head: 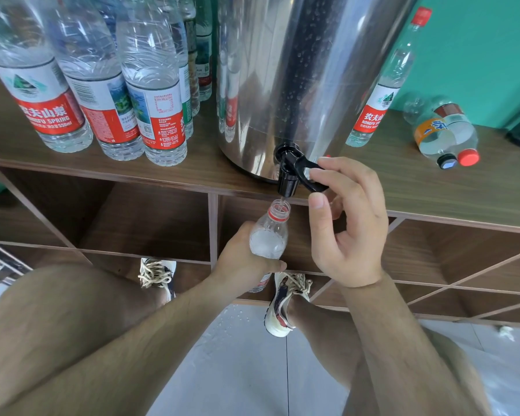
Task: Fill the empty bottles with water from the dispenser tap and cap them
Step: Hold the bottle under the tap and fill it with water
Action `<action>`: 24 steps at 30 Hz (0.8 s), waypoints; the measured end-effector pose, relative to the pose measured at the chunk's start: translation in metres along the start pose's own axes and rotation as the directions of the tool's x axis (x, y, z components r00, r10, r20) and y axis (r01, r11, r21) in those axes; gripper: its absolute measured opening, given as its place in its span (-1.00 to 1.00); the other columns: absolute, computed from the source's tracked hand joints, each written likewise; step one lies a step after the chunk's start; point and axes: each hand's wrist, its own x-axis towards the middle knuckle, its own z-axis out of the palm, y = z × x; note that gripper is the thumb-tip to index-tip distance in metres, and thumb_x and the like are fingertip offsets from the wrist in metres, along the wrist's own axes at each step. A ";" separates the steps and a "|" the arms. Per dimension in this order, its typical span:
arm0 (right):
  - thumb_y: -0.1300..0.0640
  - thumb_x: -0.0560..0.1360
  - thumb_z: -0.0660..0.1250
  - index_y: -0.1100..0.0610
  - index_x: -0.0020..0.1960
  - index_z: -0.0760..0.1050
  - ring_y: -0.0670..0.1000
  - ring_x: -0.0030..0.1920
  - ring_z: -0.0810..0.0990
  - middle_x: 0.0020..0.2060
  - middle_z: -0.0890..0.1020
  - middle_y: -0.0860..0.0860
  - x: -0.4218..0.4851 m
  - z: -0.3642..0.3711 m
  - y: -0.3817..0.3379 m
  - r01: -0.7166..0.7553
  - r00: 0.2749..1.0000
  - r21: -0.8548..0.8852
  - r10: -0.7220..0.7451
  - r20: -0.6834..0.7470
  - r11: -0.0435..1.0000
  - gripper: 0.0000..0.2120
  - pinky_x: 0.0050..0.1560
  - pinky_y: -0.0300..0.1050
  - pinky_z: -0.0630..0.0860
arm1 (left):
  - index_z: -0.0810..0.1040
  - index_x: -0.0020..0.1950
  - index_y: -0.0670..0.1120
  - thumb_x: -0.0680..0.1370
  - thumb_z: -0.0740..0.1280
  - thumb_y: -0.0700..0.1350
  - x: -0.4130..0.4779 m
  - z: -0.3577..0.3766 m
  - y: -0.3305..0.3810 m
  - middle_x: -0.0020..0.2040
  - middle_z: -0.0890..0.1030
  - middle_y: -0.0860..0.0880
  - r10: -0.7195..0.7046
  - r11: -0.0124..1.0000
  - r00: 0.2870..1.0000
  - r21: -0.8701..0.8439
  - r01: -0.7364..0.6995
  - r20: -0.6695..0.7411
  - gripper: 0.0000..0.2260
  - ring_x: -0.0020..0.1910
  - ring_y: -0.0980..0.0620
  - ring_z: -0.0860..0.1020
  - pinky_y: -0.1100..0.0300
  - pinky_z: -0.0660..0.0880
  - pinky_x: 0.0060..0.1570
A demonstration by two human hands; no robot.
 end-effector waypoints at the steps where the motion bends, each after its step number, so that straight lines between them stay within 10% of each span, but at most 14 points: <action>1: 0.23 0.62 0.28 0.39 0.15 0.62 0.05 0.13 0.58 0.18 0.59 0.23 0.000 0.000 0.000 0.001 1.000 0.000 -0.001 0.001 1.000 -0.74 0.01 -0.31 0.44 | 0.31 0.29 0.16 0.37 0.65 -0.01 0.000 0.000 0.000 0.09 0.46 0.21 0.000 1.000 1.000 -0.002 0.000 0.002 -0.34 0.00 0.17 0.47 0.46 0.26 -0.21; 24: 0.24 0.61 0.28 0.39 0.15 0.62 0.02 0.14 0.57 0.18 0.59 0.25 0.001 -0.001 -0.001 -0.004 1.000 0.006 0.004 0.004 1.000 -0.74 0.01 -0.35 0.43 | 0.31 0.27 0.18 0.37 0.65 -0.02 -0.001 0.001 -0.002 0.11 0.48 0.20 0.003 0.999 1.000 -0.032 -0.003 0.001 -0.34 0.10 0.13 0.48 0.30 0.37 -0.05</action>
